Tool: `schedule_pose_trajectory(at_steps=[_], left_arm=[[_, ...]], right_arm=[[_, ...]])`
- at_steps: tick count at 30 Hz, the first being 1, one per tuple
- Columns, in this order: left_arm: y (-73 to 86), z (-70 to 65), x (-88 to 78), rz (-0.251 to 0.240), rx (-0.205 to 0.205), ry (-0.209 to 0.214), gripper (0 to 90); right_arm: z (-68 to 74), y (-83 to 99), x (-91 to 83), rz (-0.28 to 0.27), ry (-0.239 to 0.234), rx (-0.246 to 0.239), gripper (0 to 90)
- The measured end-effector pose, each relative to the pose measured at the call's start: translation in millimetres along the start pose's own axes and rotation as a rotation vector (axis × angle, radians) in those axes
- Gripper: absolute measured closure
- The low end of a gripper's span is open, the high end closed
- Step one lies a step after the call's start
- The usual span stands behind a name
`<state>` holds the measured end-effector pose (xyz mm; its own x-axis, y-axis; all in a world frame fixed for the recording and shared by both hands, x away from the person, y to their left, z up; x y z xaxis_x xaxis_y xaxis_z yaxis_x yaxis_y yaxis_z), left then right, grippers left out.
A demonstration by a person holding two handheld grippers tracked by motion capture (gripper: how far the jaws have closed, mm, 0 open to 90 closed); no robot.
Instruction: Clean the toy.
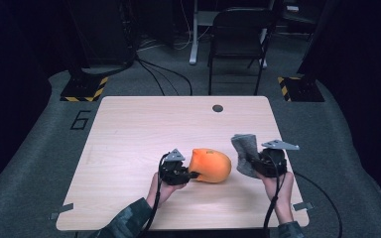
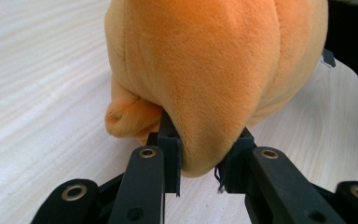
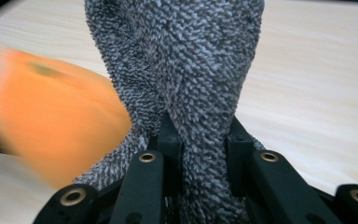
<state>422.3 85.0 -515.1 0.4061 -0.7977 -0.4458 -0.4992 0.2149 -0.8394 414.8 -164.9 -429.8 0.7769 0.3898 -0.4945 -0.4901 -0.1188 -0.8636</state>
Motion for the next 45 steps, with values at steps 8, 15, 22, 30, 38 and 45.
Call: schedule_pose_trajectory(at_steps=[8,15,22,30,38,45], left_arm=[[3.4,0.6,1.9,0.017,0.011,0.005,72.6],[9.1,2.2,6.9,0.032,0.022,0.015,72.8],[10.2,0.7,7.5,0.035,0.061,0.014,72.7],[10.0,1.2,8.7,0.023,0.064,0.023,72.4],[10.6,1.2,8.5,0.012,0.068,0.026,72.0],[10.3,1.9,7.2,0.014,0.065,0.024,71.2]], right_arm=[[86.0,-21.4,35.7,0.011,-0.145,-0.107,73.7],[87.4,-6.2,64.0,0.046,-0.097,-0.169,73.9],[58.2,3.4,54.8,0.056,-0.042,-0.156,73.6],[12.7,26.6,61.2,0.12,0.017,-0.038,73.6],[-7.1,48.9,77.0,0.21,0.074,-0.006,73.7],[-16.8,63.2,86.9,0.282,0.098,-0.009,74.2]])
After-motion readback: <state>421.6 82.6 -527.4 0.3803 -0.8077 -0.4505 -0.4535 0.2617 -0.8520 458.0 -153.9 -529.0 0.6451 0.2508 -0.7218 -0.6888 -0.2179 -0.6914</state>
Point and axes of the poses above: each handheld gripper's, and its own axes: x roughly forward along the jaws, y roughly out of its underside, z roughly to its left, the point moved 5 cm from there along x, roughly forward along the jaws, and after that the axes turned 7 degrees about -z, right-handed, at the moved point
